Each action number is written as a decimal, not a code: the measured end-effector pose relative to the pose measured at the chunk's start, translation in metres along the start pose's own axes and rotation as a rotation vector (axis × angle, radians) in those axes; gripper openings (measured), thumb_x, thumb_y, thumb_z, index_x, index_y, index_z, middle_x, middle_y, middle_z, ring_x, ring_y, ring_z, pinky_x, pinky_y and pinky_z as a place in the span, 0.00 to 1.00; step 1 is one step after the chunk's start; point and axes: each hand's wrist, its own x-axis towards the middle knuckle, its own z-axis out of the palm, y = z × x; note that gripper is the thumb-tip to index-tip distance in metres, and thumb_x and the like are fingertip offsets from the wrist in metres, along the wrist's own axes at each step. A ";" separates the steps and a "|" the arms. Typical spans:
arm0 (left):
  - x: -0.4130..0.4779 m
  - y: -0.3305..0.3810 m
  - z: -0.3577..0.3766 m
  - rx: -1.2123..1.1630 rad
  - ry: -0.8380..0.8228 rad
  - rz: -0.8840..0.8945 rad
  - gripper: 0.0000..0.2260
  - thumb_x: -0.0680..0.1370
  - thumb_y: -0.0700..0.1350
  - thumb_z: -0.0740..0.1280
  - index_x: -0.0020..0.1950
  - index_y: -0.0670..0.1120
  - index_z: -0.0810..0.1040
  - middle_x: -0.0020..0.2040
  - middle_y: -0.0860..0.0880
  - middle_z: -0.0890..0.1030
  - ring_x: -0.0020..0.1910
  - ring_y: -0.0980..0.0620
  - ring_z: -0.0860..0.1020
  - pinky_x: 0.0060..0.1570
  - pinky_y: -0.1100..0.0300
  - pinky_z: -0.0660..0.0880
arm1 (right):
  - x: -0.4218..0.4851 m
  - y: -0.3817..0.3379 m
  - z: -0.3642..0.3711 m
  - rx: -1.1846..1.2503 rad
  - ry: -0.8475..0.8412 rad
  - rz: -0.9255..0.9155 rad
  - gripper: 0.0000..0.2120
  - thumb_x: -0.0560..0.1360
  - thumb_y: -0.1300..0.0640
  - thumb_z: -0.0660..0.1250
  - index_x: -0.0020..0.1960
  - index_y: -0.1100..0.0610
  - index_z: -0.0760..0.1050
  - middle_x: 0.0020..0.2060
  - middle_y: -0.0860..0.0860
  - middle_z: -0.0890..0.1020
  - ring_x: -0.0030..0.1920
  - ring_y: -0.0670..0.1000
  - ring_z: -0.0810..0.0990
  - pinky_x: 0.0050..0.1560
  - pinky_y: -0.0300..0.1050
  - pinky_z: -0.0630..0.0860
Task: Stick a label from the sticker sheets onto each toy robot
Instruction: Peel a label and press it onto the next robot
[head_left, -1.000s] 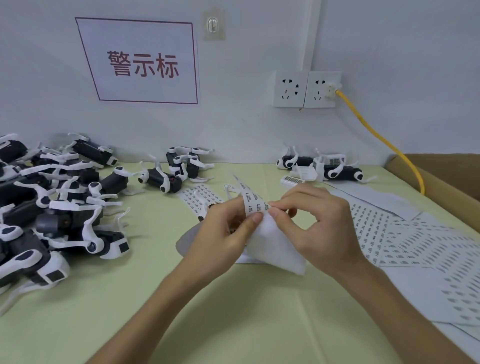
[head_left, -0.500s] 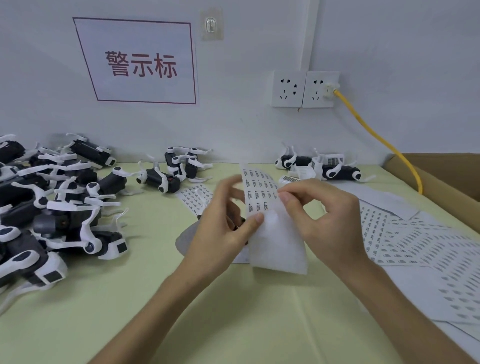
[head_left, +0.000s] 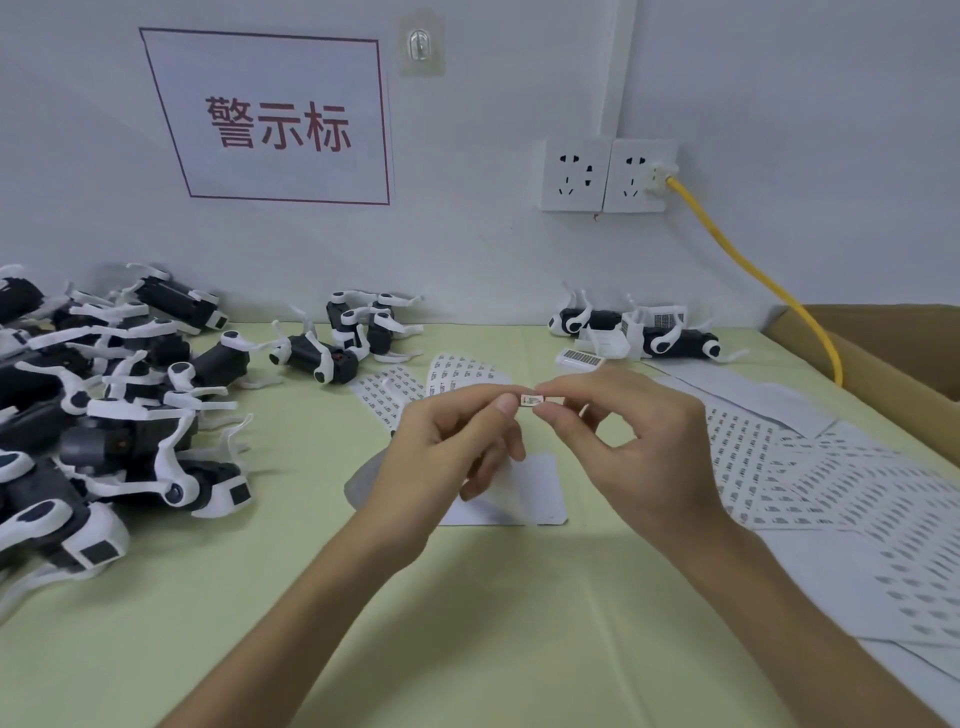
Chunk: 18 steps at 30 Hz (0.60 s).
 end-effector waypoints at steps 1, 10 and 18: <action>0.000 0.001 -0.001 -0.008 0.005 -0.005 0.12 0.84 0.41 0.65 0.53 0.49 0.88 0.33 0.49 0.78 0.27 0.51 0.67 0.29 0.61 0.64 | 0.000 0.000 0.000 -0.011 -0.010 0.000 0.05 0.76 0.57 0.74 0.50 0.56 0.86 0.37 0.43 0.81 0.34 0.45 0.76 0.42 0.34 0.74; 0.000 0.003 -0.002 0.014 -0.005 -0.054 0.09 0.82 0.38 0.67 0.53 0.47 0.88 0.32 0.49 0.78 0.28 0.54 0.68 0.28 0.65 0.63 | -0.001 0.003 0.000 -0.039 -0.013 0.009 0.05 0.74 0.60 0.77 0.49 0.56 0.85 0.36 0.46 0.80 0.32 0.45 0.75 0.41 0.32 0.73; 0.001 0.001 -0.002 0.139 0.022 0.027 0.10 0.83 0.37 0.67 0.47 0.46 0.87 0.28 0.53 0.77 0.26 0.59 0.69 0.29 0.71 0.64 | -0.004 0.002 0.001 -0.051 -0.084 -0.069 0.12 0.74 0.64 0.76 0.55 0.53 0.85 0.42 0.48 0.81 0.31 0.44 0.74 0.39 0.42 0.76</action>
